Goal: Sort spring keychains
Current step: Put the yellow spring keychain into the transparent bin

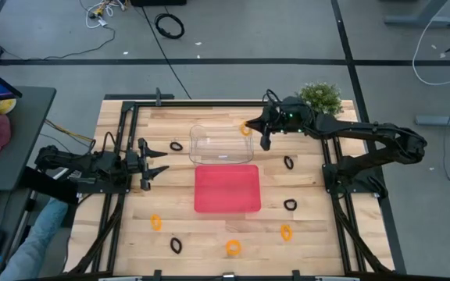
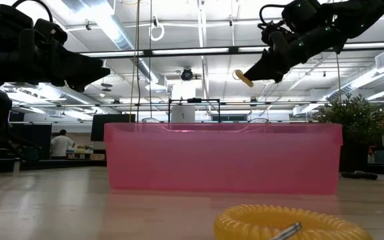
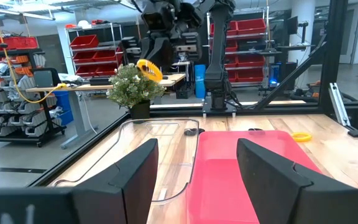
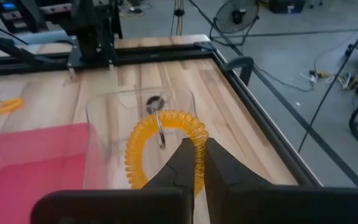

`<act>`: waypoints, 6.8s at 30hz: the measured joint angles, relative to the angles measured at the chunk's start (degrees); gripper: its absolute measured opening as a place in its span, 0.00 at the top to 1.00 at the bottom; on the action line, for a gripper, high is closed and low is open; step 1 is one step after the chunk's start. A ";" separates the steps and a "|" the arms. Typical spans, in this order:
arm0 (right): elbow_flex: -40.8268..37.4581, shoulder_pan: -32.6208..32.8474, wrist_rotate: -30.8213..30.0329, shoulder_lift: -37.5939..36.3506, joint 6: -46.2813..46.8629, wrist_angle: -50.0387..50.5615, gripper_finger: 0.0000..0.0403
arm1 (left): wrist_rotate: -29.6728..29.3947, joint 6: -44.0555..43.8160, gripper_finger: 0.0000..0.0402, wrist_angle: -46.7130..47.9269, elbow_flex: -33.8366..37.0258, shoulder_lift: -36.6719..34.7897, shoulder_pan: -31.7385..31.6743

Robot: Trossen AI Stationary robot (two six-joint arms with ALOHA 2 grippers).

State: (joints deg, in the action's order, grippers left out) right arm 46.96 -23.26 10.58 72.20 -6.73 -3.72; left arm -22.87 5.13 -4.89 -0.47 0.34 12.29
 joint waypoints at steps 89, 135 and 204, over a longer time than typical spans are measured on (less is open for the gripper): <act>-0.04 31.64 -11.88 -8.22 11.17 7.45 0.60 | 0.00 -0.02 0.45 0.01 0.01 0.01 -0.02; 10.53 65.81 -38.63 2.64 46.17 34.40 0.69 | 0.00 0.00 0.45 0.01 0.02 0.02 -0.02; 13.64 71.73 -25.01 25.35 73.28 53.83 0.59 | 0.00 0.00 0.45 0.01 0.01 0.02 -0.01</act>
State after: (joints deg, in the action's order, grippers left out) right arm 60.60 48.47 -14.44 97.56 66.54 50.11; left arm -22.87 5.13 -4.89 -0.46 0.36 12.28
